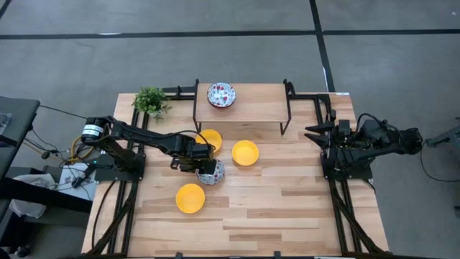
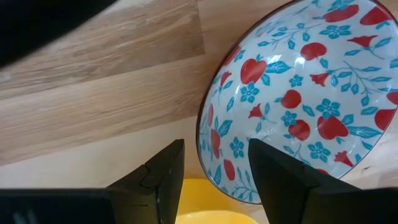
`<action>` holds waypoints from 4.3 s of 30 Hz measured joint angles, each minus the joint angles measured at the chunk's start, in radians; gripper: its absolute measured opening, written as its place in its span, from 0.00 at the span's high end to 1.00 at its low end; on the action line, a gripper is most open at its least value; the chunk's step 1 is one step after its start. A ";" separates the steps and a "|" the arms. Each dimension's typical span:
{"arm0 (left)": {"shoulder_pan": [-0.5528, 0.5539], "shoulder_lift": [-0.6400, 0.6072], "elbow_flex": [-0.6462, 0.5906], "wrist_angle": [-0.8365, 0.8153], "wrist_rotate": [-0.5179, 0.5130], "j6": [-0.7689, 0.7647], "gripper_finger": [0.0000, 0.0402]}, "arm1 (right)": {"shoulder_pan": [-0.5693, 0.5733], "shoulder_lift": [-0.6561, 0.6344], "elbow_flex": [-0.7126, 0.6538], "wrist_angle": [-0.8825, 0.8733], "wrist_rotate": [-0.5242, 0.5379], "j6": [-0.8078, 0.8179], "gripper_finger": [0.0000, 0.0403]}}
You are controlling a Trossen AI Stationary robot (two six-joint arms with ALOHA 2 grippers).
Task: Pick & Place Mini bowls
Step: Stack the white patterned bowl on top of the white patterned bowl on the shelf
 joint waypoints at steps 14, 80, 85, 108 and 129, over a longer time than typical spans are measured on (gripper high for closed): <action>0.029 0.010 0.002 0.012 -0.016 0.001 0.56 | 0.000 0.000 0.000 0.000 -0.001 0.024 0.77; 0.027 -0.239 -0.066 0.106 0.038 -0.130 0.98 | 0.000 0.000 0.000 0.000 0.000 0.051 0.77; 0.028 -0.333 -0.066 0.106 0.037 -0.168 0.98 | 0.000 0.000 0.000 0.000 0.000 0.051 0.77; 0.274 -0.420 0.172 0.178 0.019 0.106 0.98 | 0.000 0.000 0.000 0.000 0.079 0.050 0.77; 0.649 -0.071 0.629 0.069 0.338 0.476 0.98 | 0.000 0.000 0.000 -0.023 0.079 0.050 0.77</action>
